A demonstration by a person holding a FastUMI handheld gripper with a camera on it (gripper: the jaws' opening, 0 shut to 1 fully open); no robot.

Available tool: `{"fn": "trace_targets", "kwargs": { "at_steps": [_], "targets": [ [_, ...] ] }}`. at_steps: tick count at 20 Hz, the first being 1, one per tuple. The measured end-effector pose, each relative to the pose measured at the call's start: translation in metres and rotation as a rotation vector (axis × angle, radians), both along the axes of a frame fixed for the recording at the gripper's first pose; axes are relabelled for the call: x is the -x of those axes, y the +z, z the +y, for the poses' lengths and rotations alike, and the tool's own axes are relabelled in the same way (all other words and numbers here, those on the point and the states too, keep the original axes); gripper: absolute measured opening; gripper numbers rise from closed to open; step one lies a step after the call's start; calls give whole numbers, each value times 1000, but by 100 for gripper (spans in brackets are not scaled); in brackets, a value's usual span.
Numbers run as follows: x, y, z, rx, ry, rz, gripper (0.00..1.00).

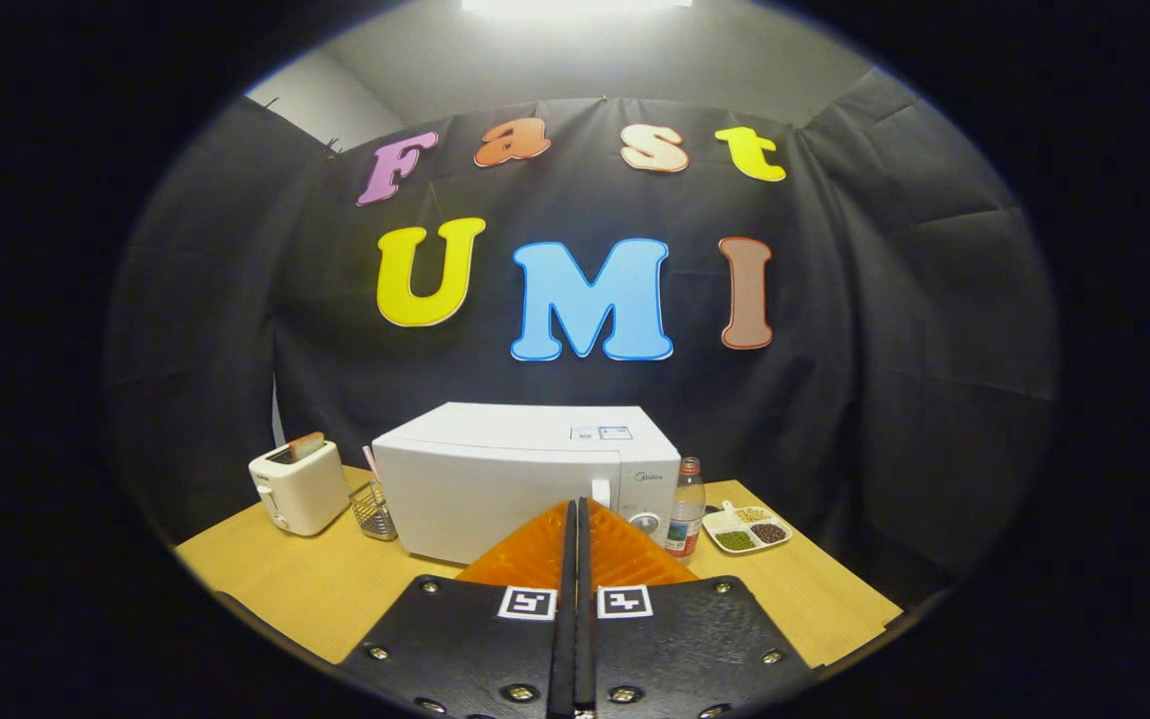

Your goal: Open the microwave, put the food inside, and close the microwave door.

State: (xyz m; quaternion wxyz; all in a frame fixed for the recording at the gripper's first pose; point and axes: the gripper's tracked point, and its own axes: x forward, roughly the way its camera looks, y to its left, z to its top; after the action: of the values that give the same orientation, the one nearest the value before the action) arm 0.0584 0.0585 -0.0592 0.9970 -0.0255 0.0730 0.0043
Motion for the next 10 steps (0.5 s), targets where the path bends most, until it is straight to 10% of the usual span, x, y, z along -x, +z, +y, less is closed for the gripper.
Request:
{"fn": "trace_targets", "kwargs": {
  "at_steps": [4,8,10],
  "targets": [
    [37,9,5,-3,33,-31,11],
    [68,11,6,2,45,-62,86],
    [79,9,7,5,57,-67,96]
  ]
}}
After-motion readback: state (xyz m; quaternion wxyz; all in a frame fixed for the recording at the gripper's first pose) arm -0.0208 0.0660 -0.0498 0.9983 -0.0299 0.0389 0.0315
